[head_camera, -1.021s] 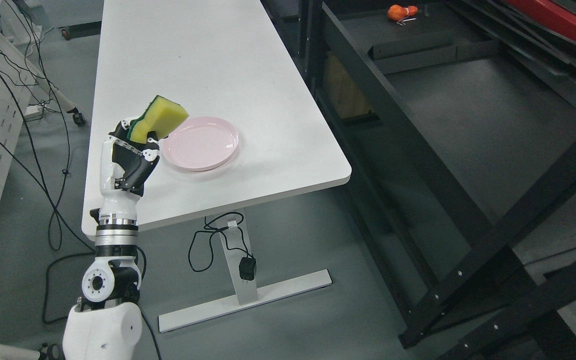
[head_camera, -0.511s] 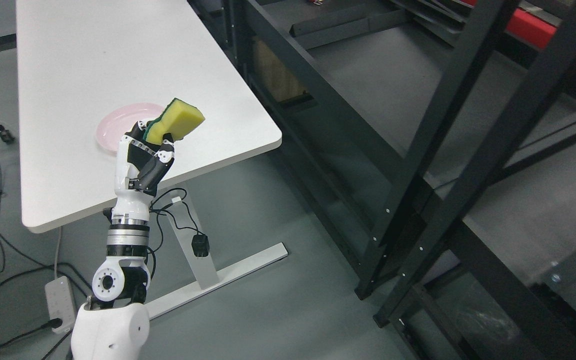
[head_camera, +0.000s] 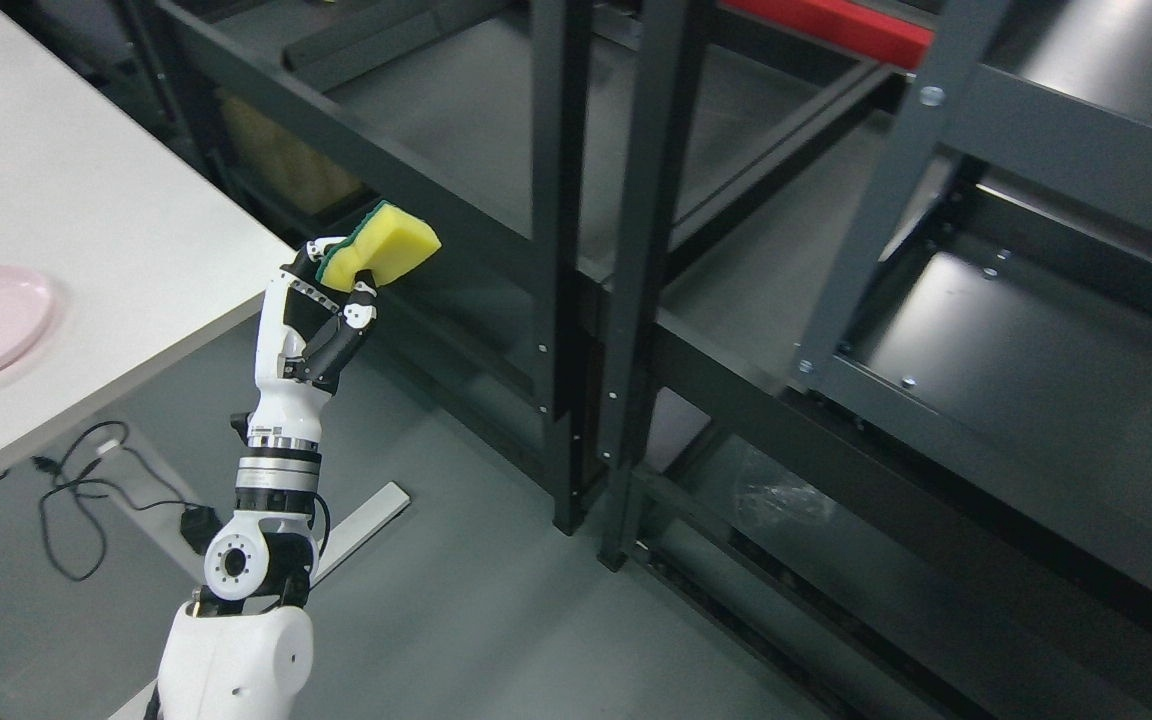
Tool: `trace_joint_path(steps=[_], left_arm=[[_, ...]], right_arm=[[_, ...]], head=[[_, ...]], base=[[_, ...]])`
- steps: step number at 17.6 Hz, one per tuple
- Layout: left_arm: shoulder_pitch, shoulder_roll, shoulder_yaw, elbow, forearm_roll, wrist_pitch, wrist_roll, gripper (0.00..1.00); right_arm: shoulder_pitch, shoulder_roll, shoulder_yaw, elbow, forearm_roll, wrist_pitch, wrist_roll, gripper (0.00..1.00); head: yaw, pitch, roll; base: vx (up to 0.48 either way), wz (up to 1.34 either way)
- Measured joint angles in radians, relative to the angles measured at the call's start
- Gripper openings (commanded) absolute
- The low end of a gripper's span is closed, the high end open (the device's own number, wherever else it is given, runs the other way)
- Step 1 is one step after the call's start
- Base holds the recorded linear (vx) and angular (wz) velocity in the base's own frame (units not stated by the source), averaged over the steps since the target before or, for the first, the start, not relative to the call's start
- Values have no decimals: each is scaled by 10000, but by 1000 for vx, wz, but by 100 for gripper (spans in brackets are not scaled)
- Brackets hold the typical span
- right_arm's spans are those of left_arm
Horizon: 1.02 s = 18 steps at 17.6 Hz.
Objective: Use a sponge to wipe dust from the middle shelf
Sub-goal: 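Hold the sponge raised in the left hand while turning to the shelf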
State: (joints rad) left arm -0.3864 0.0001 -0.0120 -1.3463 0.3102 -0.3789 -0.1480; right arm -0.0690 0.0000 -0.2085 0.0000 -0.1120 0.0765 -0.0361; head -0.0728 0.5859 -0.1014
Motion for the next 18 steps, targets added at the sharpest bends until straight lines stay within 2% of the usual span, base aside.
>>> trace_joint_path(steps=[11, 18], left_arm=[[-61, -1, -413, -100, -20, 42, 65, 0], [-84, -1, -447, -147, -25, 43, 21, 0]], right_arm=[[0, 0, 0, 0, 0, 0, 0, 100], [0, 0, 0, 0, 0, 0, 0, 100]], head=[[0, -4, 0], [0, -9, 0]], base=[[-73, -809], [18, -486]])
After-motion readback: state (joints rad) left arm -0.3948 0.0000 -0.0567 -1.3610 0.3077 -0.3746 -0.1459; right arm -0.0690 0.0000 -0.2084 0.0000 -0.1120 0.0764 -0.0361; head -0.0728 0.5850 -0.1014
